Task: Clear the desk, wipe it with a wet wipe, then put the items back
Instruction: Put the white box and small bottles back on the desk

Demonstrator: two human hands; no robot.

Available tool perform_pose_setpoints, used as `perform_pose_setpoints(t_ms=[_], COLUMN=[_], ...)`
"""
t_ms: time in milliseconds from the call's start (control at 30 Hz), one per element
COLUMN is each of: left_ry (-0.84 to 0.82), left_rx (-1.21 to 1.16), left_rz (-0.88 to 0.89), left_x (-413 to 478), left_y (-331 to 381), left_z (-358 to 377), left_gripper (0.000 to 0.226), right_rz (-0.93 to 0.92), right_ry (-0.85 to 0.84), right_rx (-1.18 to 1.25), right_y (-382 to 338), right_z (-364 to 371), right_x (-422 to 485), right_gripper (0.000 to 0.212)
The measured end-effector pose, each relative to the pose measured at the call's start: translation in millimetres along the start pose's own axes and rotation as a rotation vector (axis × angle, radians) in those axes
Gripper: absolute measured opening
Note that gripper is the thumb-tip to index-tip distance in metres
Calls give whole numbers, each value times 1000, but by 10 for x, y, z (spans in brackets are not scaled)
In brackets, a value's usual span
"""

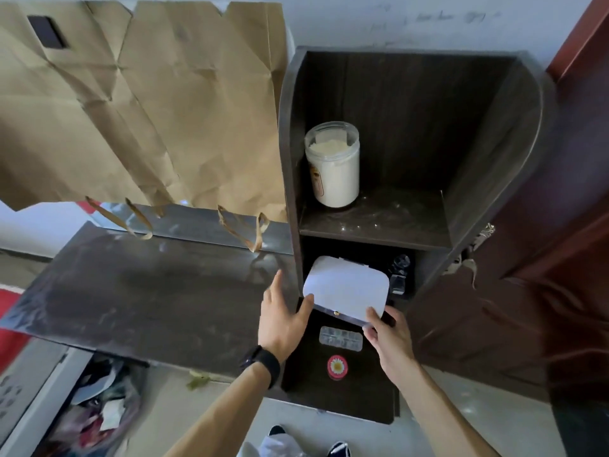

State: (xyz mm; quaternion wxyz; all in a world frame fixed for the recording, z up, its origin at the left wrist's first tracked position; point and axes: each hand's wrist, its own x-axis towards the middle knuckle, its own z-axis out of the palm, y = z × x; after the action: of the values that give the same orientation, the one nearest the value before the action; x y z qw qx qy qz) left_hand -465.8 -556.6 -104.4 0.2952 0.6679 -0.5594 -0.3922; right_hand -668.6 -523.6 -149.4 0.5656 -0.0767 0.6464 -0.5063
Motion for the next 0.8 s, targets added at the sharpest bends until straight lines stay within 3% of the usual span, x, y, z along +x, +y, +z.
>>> perform_pose_setpoints(t_ms=[67,133,200,300,367,633,800], left_ry=[-161,-237,-231,-156,-123,66,181], left_rx=[-222,-291,-372,-479,-536,-723,-691], left_rz=[-299,-423,-491,-556,-605,-713,-687], left_x=[-143,-286,-423,-612,-688,-570,-72], left_y=[-159,-334,-498,-732,-894,-1584,-2006], left_z=[42,40,4,-129,-277,-1266,-2022], left_gripper=[91,94,78,46,38,32,29], right_rz=[-3,8,23,51,69,29,-251], right_ry=[-15,-42,-93,-144,-194,-528,-568], right_rx=[-34,-55,-95,-185,-247,-695,-1076], right_y=[133,296,456,672,795,1123,1186], right_z=[-123,-229,-297,-297,-195,753,1679], right_x=[-184,-357,-483,-561,-580,-621,-423], right_gripper=[45,46,46,45,44,42,49])
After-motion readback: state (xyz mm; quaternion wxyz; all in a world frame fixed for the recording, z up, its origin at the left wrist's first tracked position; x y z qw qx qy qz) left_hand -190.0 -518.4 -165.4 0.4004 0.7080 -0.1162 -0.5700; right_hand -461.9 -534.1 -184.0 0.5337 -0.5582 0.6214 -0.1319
